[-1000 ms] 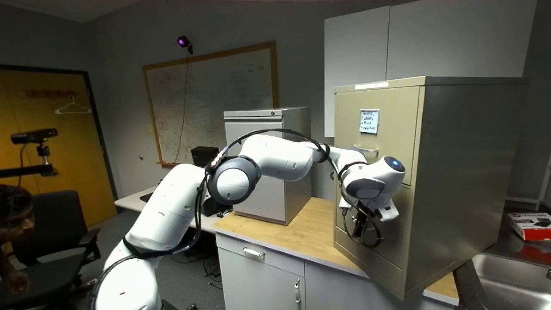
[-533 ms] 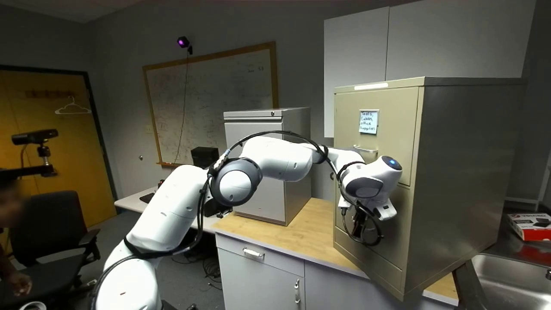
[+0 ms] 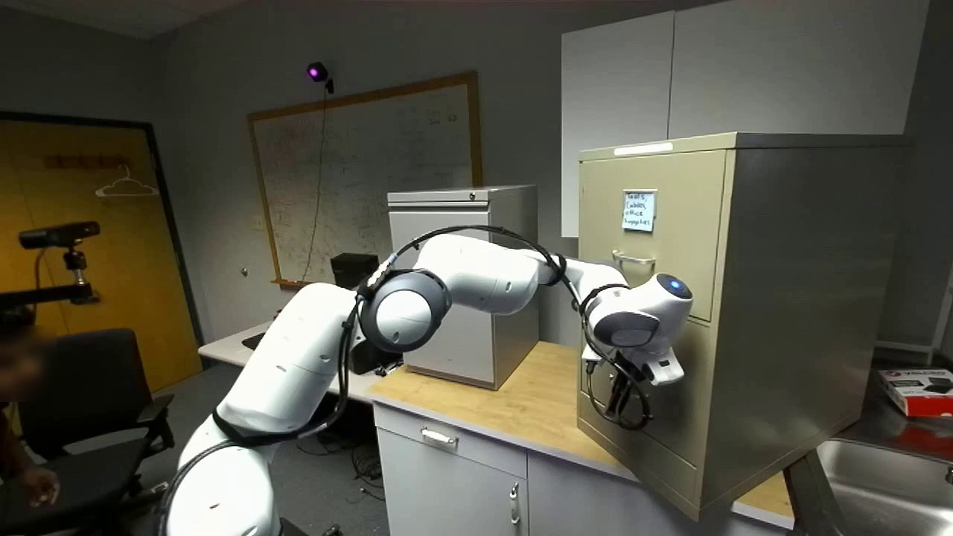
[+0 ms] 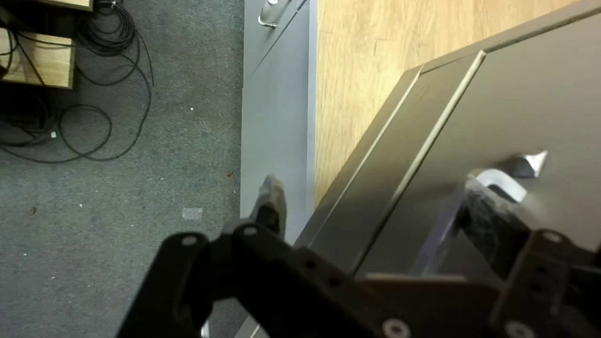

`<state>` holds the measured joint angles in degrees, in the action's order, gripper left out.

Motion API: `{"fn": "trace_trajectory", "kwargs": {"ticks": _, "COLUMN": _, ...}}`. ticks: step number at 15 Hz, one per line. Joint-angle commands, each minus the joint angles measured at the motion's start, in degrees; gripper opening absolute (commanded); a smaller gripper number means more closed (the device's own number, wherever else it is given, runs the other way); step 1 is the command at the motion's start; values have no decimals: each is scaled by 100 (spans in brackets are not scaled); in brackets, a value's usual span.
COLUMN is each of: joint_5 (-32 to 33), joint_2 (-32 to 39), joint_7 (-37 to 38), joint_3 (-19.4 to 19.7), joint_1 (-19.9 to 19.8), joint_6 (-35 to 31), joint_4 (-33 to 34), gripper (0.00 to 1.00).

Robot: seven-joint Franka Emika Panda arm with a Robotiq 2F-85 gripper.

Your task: Open the bottom drawer of the cabinet to the right

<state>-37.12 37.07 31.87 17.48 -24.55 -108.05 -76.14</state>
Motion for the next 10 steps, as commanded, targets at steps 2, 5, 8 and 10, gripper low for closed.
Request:
{"fn": "trace_trajectory", "kwargs": {"ticks": 2, "joint_5": 25, "joint_2": 240, "joint_7": 768, "joint_3": 31, "joint_1": -79, "joint_6": -537, "joint_4": 132, "gripper": 100}}
{"fn": "trace_trajectory", "kwargs": {"ticks": 5, "joint_5": 10, "joint_2": 282, "joint_7": 919, "joint_3": 40, "joint_1": -165, "joint_6": -505, "joint_4": 206, "gripper": 100}}
{"fn": "trace_trajectory", "kwargs": {"ticks": 8, "joint_5": -195, "joint_2": 142, "joint_7": 871, "joint_3": -28, "joint_1": -280, "joint_6": -600, "joint_4": 150, "gripper": 100}}
{"fn": "trace_trajectory", "kwargs": {"ticks": 10, "joint_5": -267, "joint_2": 26, "joint_7": 820, "joint_3": -36, "joint_1": -288, "joint_6": -675, "joint_4": 61, "gripper": 100}}
